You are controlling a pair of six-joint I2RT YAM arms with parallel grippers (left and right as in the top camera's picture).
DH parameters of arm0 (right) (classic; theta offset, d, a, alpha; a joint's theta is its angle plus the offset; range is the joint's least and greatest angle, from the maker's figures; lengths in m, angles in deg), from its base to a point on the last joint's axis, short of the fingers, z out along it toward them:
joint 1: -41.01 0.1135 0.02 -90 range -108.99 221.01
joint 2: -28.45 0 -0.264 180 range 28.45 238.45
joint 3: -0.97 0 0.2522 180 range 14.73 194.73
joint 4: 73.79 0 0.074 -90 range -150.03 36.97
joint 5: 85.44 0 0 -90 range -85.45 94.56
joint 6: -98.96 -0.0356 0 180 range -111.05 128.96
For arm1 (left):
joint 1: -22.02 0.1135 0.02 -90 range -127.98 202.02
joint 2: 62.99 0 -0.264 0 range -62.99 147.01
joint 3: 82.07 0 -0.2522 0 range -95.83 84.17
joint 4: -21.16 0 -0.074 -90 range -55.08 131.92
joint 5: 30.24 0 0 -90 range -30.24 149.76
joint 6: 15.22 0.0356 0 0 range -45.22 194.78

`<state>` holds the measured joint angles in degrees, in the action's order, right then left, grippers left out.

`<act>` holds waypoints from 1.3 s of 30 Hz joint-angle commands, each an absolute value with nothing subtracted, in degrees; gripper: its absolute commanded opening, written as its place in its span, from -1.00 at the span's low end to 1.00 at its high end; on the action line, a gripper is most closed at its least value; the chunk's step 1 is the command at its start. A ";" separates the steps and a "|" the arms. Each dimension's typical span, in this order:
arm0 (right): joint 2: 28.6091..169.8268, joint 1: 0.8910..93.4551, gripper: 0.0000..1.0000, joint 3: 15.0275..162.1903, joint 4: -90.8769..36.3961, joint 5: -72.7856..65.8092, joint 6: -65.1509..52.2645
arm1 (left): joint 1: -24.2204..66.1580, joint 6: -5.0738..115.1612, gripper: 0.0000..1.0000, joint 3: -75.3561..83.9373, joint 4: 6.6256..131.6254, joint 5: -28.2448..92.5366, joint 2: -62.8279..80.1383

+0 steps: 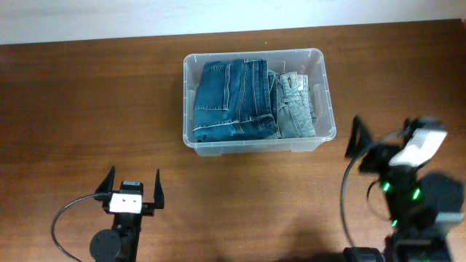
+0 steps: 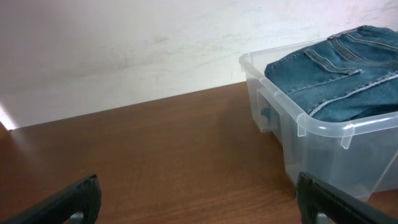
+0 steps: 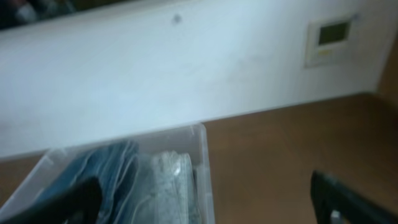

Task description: Pack container

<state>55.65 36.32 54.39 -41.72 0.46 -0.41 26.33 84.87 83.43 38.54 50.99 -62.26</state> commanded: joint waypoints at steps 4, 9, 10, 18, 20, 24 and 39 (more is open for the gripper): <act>39.25 40.85 0.97 33.69 -54.33 0.52 3.02 | 26.68 85.39 0.98 83.65 38.69 51.16 -62.70; 31.87 41.48 0.97 23.16 -61.65 -1.49 3.00 | 26.68 85.39 0.99 83.65 38.69 51.16 -62.70; 30.90 41.61 0.97 22.22 -62.09 -1.82 3.00 | 26.68 85.39 0.98 83.65 38.69 51.16 -62.70; 28.63 43.25 0.97 17.48 -63.34 -1.14 7.22 | 26.68 85.39 0.98 83.65 38.69 51.16 -62.70; 28.63 43.25 0.97 16.67 -63.34 -0.75 7.26 | 26.68 85.39 0.98 83.65 38.71 51.16 -62.70; 28.63 43.25 0.97 15.05 -62.18 -0.09 7.24 | 26.68 85.39 0.98 83.65 38.69 51.16 -62.70; 28.65 43.25 0.97 15.05 -55.75 1.64 7.02 | 26.68 85.39 0.99 83.65 38.69 51.16 -62.70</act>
<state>29.13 42.68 15.31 -56.17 0.70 6.61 26.33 84.87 83.43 38.51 50.99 -62.30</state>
